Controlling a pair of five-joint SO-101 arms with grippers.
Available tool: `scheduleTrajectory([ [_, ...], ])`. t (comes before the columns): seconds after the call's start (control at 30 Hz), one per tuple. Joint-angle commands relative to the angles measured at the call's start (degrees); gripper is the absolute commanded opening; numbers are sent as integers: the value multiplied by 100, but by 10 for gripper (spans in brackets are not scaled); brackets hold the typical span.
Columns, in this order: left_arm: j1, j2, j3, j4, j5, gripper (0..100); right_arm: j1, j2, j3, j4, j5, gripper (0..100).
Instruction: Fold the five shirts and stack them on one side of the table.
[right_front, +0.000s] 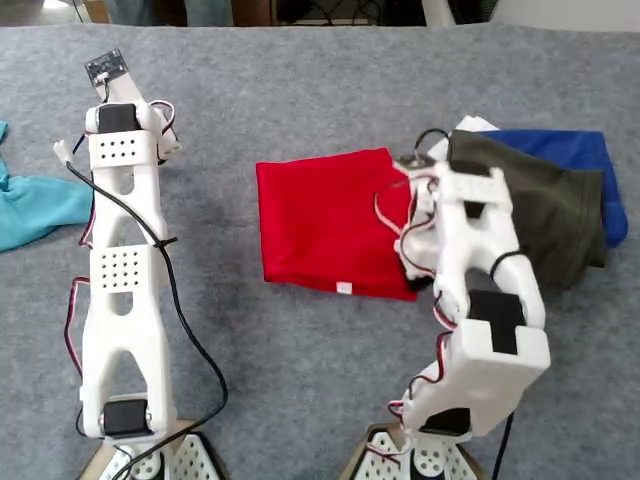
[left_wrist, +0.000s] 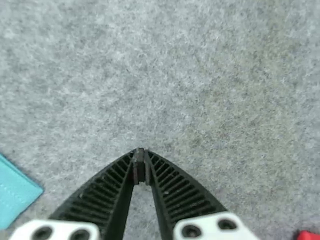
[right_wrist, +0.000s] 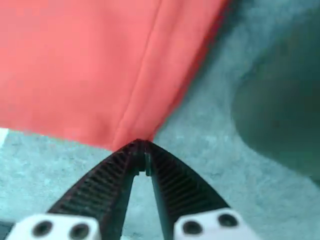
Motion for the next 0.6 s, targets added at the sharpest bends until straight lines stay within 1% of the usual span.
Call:
scheduleTrajectory([
  [0.0, 251, -132, -277, 70, -26, 29, 79, -180, 400, -1064, 35, 15],
  [0.03, 347, -185, -286, 176, -53, 30, 97, -207, 365, -914, 35, 15],
  [0.1, 664, -554, -286, 545, -246, 30, 185, -444, 136, -141, 35, 15],
  [0.17, 1103, -1029, -277, 976, -352, 30, 325, -822, -119, 536, 62, 15],
  [0.2, 1367, -1240, -268, 1037, -352, 30, 413, -1068, -215, 765, 79, 15],
  [0.3, 2053, -1890, -268, 1037, -378, 30, 668, -1974, -391, 1099, 79, 15],
  [0.4, 2571, -2171, -101, 1037, -686, 30, 914, -2879, -382, 1152, 79, 15],
  [0.47, 2677, -2048, 303, 985, -703, 30, 1055, -3345, -224, 1125, 79, 15],
  [0.57, 2484, -1635, 971, 554, -686, 30, 1099, -3723, 136, 1073, 88, 15],
])
